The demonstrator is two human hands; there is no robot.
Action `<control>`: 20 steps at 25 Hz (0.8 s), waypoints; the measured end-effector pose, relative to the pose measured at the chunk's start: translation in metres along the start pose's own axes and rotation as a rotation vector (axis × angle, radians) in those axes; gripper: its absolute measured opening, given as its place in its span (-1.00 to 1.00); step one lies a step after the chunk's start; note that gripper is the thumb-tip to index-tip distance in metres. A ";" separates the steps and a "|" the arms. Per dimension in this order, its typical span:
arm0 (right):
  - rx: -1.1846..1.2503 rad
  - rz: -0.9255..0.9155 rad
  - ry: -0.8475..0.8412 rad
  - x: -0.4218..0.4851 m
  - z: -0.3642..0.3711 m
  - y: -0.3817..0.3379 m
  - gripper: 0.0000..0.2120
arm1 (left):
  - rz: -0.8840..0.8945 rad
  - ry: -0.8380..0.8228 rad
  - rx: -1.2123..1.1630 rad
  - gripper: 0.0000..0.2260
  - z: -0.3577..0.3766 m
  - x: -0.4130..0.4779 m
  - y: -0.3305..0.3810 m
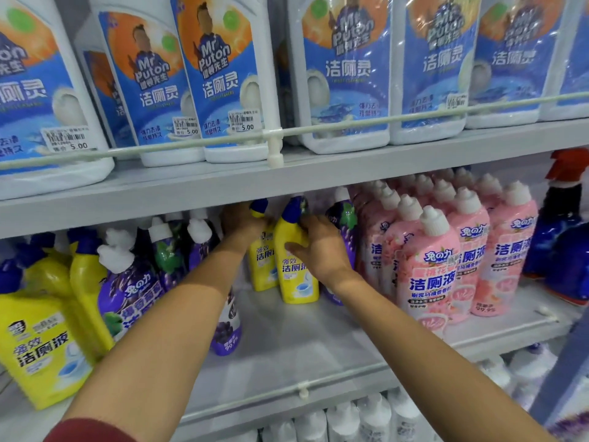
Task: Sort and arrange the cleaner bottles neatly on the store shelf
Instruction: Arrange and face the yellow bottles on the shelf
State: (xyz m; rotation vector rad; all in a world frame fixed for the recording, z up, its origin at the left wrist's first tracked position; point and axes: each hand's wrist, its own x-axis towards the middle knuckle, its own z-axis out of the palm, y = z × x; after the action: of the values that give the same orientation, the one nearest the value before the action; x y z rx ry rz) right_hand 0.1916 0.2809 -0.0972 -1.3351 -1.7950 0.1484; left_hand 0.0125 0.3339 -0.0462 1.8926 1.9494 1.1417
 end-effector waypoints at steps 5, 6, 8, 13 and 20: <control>0.171 0.004 -0.070 -0.014 -0.015 -0.001 -0.49 | 0.017 -0.049 -0.130 -0.75 0.012 -0.026 0.004; 0.170 0.000 -0.080 -0.019 -0.022 -0.002 -0.49 | 0.025 -0.034 -0.149 -0.76 0.009 -0.035 0.007; 0.156 0.031 -0.095 -0.034 -0.037 -0.004 -0.47 | 0.038 -0.038 -0.177 -0.75 0.003 -0.051 0.008; 0.359 0.048 -0.151 -0.077 -0.070 -0.002 -0.52 | 0.086 -0.164 -0.392 -0.66 -0.018 -0.107 0.001; 0.541 0.158 -0.227 -0.106 -0.071 0.000 -0.55 | 0.002 -0.211 -0.579 -0.59 -0.025 -0.163 -0.028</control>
State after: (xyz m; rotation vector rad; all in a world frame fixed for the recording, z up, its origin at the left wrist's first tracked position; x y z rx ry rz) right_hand 0.2458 0.1661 -0.1131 -1.0902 -1.6615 0.8392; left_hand 0.0016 0.1781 -0.1062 1.6170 1.3174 1.2700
